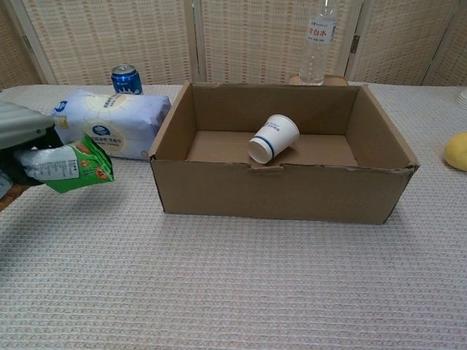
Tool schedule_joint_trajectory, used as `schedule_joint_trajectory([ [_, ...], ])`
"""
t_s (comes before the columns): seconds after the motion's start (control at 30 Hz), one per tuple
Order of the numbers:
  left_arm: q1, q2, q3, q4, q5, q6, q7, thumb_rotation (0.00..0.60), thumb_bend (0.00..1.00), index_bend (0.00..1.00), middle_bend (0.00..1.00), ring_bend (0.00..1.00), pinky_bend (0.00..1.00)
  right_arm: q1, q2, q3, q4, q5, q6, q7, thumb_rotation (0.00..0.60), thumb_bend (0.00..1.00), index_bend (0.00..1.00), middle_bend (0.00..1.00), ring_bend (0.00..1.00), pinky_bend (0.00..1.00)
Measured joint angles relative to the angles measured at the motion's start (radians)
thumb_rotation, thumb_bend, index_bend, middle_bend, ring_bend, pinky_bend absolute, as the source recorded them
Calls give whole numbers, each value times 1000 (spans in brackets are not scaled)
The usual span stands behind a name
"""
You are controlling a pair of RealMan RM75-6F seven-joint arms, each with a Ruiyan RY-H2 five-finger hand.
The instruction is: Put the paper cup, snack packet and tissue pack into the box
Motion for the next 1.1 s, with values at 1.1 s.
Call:
schedule_joint_trajectory([
  [1.1,-377,-197,-240,-70,-55,65,192,600,490,790,937,809,941,-8,2,-1,-4,-17,18,3,600,0,124,97,0,0],
])
